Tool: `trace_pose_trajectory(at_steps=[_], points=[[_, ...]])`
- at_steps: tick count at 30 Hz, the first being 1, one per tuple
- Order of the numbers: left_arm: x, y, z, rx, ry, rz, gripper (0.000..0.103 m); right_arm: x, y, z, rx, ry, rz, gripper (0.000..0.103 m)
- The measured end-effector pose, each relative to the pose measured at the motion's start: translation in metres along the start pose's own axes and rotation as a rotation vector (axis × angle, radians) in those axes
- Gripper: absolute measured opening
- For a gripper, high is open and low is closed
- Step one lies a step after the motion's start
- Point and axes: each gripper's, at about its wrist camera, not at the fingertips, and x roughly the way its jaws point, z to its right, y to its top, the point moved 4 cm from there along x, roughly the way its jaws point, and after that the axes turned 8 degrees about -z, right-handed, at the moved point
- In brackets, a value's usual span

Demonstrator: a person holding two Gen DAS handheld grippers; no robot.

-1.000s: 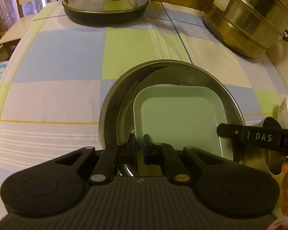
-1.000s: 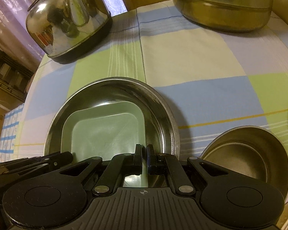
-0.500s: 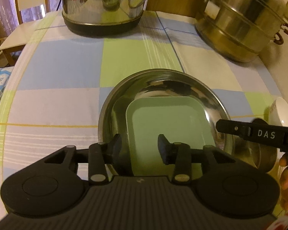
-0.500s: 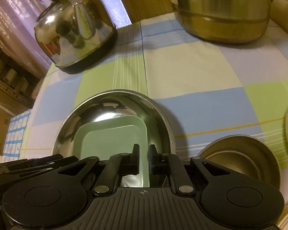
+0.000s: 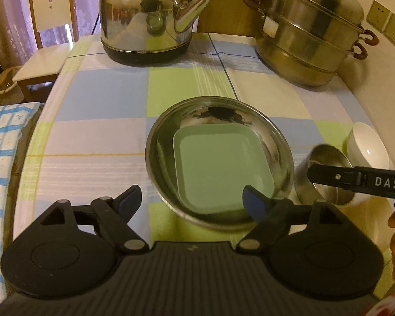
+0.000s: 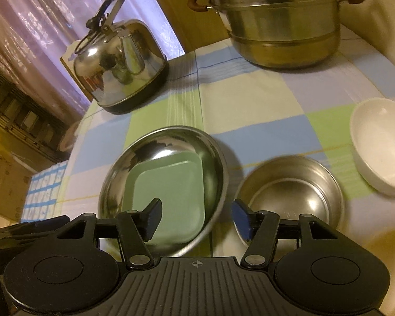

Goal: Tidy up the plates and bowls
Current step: 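Open both grippers and pull back from the steel plate, then move both grippers toward the white floral saucer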

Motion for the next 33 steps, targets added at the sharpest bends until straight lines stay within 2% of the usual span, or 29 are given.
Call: trace_pose_trajectory(at_steps=[8,15,21,33], points=[[-0.034,-0.034,0.018,-0.003,0.002,0.018,0.089,-0.039,-0.034,0.005,-0.005,0.031,-0.008,0.062],[-0.055,-0.068,0.036,-0.012,0.018,0.019,0.093,-0.071,-0.067,0.016,-0.020,0.022,-0.015,0.063],[-0.068,-0.099,0.049,-0.026,0.014,0.007,0.093,-0.091,-0.094,0.031,-0.015,0.034,-0.045,0.064],[-0.086,-0.154,0.082,-0.021,0.017,-0.014,0.093,-0.123,-0.143,0.052,-0.048,-0.012,-0.085,0.064]])
